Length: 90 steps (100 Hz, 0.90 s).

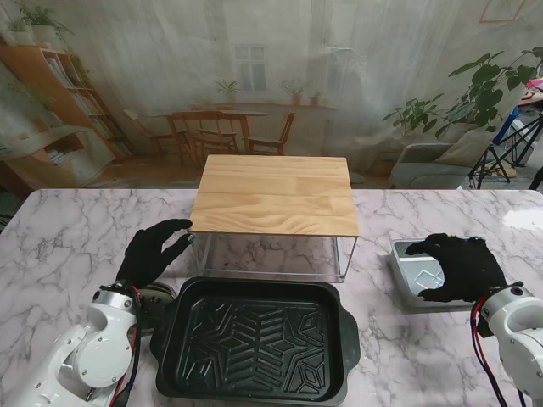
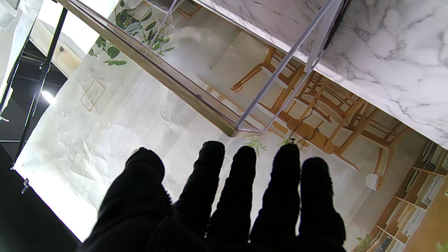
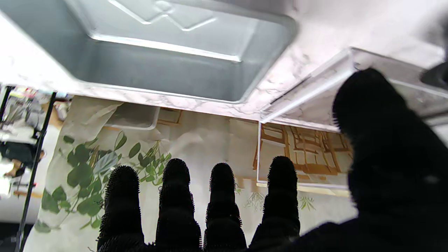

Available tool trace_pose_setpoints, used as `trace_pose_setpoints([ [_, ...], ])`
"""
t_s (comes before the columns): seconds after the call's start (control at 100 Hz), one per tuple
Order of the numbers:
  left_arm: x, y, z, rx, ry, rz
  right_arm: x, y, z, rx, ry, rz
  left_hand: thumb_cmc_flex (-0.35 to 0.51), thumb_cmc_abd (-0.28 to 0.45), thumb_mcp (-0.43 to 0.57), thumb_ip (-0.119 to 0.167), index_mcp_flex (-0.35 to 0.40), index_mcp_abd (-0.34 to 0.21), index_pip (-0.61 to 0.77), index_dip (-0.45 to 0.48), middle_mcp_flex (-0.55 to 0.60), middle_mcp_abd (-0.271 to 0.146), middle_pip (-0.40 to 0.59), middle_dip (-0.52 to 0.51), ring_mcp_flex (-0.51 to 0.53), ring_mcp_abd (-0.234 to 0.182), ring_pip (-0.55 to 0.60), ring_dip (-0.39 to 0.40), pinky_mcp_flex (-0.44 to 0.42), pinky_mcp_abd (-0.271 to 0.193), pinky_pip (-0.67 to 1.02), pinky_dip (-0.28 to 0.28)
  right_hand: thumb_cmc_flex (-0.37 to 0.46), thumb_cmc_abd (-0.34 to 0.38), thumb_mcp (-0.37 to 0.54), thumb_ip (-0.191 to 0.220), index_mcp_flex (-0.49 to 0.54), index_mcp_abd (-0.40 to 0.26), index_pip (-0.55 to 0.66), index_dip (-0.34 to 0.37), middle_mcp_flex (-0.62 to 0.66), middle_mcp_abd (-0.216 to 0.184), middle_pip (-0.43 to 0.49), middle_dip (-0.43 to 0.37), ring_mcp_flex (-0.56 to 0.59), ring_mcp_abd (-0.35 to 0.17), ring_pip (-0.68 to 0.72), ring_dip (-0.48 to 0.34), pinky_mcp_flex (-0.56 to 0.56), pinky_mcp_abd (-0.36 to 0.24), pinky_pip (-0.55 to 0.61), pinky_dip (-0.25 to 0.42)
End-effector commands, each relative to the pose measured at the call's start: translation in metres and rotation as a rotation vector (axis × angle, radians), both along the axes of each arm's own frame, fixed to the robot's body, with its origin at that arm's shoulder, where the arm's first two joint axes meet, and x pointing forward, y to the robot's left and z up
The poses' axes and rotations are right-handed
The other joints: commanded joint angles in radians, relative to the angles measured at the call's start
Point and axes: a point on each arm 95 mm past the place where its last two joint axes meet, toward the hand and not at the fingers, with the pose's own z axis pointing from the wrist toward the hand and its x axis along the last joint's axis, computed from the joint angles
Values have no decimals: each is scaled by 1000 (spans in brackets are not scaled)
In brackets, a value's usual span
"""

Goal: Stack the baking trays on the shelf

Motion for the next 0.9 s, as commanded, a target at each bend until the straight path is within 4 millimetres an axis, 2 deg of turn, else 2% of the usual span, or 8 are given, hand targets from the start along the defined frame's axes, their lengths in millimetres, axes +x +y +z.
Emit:
trace_pose_setpoints([
  [0.0,0,-1,-2,2,14,-5,-3,-10,-8,-40,11,-14,17,52,-26,-9,4,8,3,-1,23,5,15,-2,12,8,24,10,-2,-3,21,-14,6,-11,-22,29,-21,-42,-4,-12,-35,-19,-26,-3,-25,5,-78,-8,-23,43,-34,-14],
  [0.16,0,-2,-3,1,17,-7,-1,-22,-18,-136,30,-39,19,52,-25,-9,4,13,3,-2,24,11,17,-1,17,19,29,12,20,-35,26,-16,-49,16,-36,23,-43,24,-23,-6,-48,-6,-21,26,-16,-20,-71,20,-10,38,-55,-1],
  [0.21,1,-2,-3,1,18,-9,0,-24,-23,-142,39,-46,20,53,-25,-9,6,13,3,-2,26,12,19,-1,23,9,34,13,30,-42,27,-17,-52,18,-37,21,-59,48,-34,-9,-56,-2,-24,29,-16,-20,-71,23,-1,35,-58,3],
  [0.29,1,-2,-3,4,20,-11,3,-27,-28,-158,53,-58,20,53,-25,-10,9,15,5,-2,29,15,21,-1,27,12,39,12,39,-44,28,-18,-61,24,-39,18,-95,83,-51,-12,-65,14,-29,30,-13,-9,-77,23,17,38,-66,4],
  [0.44,2,-2,-3,7,21,-11,10,-30,-40,-177,51,-75,19,54,-25,-10,9,13,5,-3,31,15,23,-2,25,13,42,9,42,-41,27,-20,-62,24,-40,16,-78,140,-19,26,-65,27,12,56,18,-6,-56,33,74,48,-63,-9],
  [0.55,2,-2,-3,9,19,-9,14,-31,-50,-203,64,-83,19,54,-26,-10,9,13,5,-3,30,13,23,-3,25,11,42,6,37,-32,24,-22,-59,22,-37,18,-64,134,14,71,-61,27,37,72,29,-15,-22,50,78,42,-17,-21],
  [0.76,2,-1,-3,13,16,-6,21,-32,-69,-228,101,-111,15,55,-26,-10,8,8,6,-2,32,9,24,-3,27,10,43,4,39,-32,32,-19,-50,15,-32,21,-43,115,34,96,-45,12,49,82,44,-49,-4,56,87,59,18,-25],
  [0.89,2,-1,-4,15,17,-7,25,-33,-81,-239,122,-124,14,54,-26,-10,10,7,8,-2,35,8,26,-3,34,10,51,6,50,-40,43,-15,-18,-1,-33,18,-30,91,53,113,-31,6,63,90,58,-67,9,55,103,23,38,-32],
])
